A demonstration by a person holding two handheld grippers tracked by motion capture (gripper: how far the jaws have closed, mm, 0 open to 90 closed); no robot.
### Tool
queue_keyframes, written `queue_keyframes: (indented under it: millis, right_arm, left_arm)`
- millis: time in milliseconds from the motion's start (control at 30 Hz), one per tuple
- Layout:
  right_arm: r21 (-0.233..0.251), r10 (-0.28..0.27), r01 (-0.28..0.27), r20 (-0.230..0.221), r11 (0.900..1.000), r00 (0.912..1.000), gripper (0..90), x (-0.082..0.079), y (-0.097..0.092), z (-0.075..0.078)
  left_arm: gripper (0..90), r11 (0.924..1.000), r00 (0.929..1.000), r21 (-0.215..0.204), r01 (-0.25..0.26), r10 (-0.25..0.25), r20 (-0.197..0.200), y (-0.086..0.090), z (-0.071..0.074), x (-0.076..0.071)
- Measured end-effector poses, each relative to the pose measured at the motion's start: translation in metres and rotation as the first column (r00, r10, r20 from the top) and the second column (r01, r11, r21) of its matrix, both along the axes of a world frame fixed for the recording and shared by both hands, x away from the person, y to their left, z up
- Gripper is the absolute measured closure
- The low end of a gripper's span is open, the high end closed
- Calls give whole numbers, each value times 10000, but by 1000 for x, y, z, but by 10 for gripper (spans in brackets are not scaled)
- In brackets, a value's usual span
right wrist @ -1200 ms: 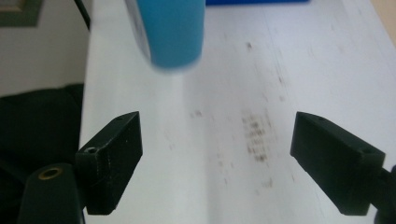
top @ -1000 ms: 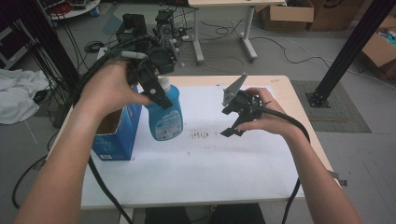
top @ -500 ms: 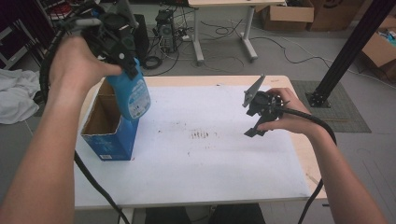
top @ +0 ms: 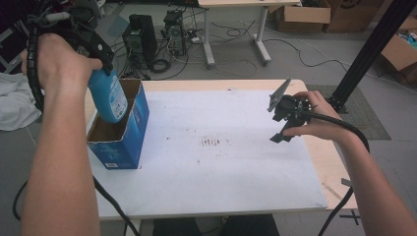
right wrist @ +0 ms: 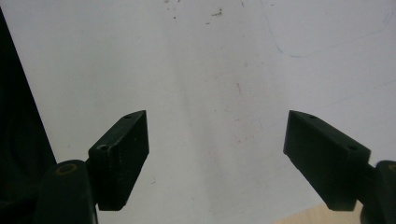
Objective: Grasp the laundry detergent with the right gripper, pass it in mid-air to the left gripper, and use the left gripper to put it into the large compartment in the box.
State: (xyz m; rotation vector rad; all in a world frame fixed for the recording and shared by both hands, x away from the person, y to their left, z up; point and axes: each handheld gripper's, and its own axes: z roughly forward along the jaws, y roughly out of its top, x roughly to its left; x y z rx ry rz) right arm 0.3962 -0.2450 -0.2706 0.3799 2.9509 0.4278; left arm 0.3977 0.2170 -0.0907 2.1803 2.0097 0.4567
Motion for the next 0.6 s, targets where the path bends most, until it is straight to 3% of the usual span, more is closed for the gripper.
queue_keyframes:
  millis: [333,600]
  right_arm:
    - [40,-143,143,-10,9999,9999,222,0,-9,-1]
    - [-47,-118,118,-22,9999,9999,222,0,-8,-3]
  left_arm:
    - [389,9981,9982,-69,-607,607,-33,14,-18,2]
    - [389,9979,9977,-6,-652,652,-210,20,-42,5]
